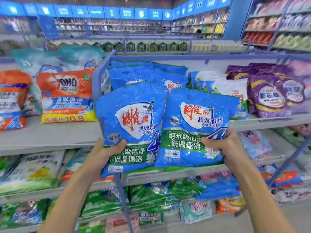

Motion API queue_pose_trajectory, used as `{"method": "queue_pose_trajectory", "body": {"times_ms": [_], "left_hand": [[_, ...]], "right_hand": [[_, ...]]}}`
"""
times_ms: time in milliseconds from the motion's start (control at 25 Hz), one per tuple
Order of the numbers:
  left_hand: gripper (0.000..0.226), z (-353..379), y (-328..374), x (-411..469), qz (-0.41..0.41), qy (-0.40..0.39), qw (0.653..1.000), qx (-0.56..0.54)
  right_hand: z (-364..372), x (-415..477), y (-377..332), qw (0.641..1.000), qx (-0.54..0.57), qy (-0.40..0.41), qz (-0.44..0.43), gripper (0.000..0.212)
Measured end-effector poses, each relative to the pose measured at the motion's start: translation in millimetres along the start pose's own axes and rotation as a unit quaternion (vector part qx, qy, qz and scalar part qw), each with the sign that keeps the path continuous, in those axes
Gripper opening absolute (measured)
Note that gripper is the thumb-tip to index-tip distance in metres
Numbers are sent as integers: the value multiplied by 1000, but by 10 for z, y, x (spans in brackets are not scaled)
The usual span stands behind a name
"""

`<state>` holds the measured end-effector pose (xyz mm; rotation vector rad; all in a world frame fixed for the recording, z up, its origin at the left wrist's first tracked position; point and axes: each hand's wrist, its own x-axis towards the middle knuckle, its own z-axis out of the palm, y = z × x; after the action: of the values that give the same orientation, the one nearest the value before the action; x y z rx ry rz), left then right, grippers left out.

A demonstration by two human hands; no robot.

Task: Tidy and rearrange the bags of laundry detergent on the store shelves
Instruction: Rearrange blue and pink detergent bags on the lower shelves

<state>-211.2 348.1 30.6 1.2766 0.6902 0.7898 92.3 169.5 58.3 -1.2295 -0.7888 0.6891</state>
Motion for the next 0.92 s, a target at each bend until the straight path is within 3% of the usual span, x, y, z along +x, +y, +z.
{"method": "queue_pose_trajectory", "body": {"times_ms": [80, 120, 240, 400, 600, 720, 800, 920], "left_hand": [[73, 182, 133, 365, 35, 8, 999, -15], [66, 265, 190, 557, 49, 24, 998, -27], [39, 371, 377, 1077, 95, 71, 993, -3], [43, 444, 623, 1603, 62, 114, 991, -16], [11, 494, 615, 1919, 61, 241, 961, 121], [21, 556, 506, 1849, 100, 305, 919, 227], [44, 627, 345, 1719, 142, 347, 892, 252], [56, 679, 75, 1625, 144, 417, 838, 321]], "right_hand": [[-16, 388, -97, 1000, 9, 2, -15, 37], [-31, 570, -136, 1000, 6, 0, -24, 35], [-48, 1071, -221, 998, -30, -7, -50, 40], [-66, 1710, -284, 997, -54, -22, -59, 43], [23, 2264, -38, 993, -109, -35, -43, 43], [-21, 2293, 284, 982, -190, 7, -6, 34], [-31, 2227, 390, 975, -221, -5, 6, 31], [-44, 2161, 330, 969, -246, -2, 38, 50]]}}
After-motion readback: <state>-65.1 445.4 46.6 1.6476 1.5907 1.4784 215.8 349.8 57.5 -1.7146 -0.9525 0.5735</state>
